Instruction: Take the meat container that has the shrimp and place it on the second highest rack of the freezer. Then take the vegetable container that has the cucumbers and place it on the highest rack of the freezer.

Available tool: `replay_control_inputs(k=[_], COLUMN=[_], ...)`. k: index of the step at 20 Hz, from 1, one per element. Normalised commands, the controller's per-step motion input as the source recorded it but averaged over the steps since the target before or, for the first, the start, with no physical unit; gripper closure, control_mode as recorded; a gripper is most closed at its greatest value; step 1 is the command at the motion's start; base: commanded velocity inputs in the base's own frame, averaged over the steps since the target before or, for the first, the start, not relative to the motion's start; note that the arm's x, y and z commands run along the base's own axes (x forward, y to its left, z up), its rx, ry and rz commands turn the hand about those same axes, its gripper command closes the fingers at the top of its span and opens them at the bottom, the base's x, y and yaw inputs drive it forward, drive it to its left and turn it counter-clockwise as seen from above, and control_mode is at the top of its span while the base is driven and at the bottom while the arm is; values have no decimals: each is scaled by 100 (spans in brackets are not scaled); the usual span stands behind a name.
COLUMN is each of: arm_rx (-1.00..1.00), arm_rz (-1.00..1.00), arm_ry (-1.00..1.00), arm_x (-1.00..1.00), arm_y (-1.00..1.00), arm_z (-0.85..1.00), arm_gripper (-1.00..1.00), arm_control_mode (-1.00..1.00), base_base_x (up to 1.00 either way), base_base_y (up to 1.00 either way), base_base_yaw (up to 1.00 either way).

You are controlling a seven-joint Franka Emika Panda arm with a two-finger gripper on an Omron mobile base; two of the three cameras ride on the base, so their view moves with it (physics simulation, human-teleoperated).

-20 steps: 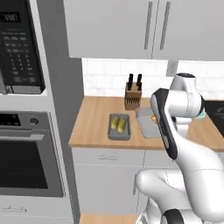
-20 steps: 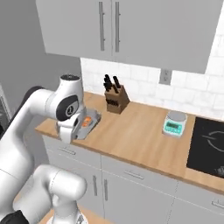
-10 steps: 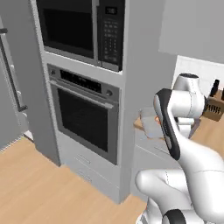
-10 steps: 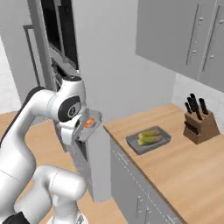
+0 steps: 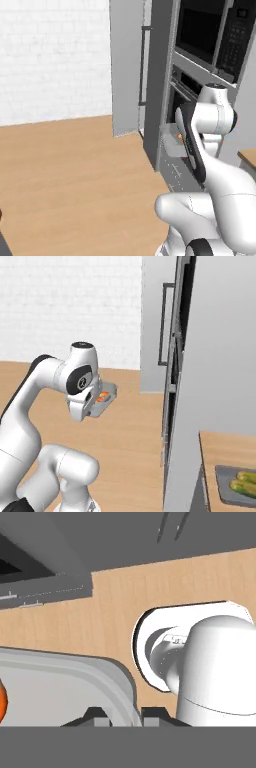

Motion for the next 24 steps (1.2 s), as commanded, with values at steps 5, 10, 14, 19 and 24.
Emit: replay_control_inputs(k=[5, 10, 14, 19, 24], arm_rx=[0, 0, 0, 0, 0], arm_rz=[0, 0, 0, 0, 0], arm_ry=[0, 0, 0, 0, 0], arm_x=[0, 0, 0, 0, 0], arm_y=[0, 0, 0, 0, 0], arm_z=[0, 0, 0, 0, 0], arm_gripper=[100, 100, 100, 100, 100], arm_control_mode=[100, 100, 100, 100, 100], base_base_x=[28, 99, 100, 100, 100], base_base_y=[0, 0, 0, 5, 46], base_base_yaw=[73, 1, -25, -36, -41])
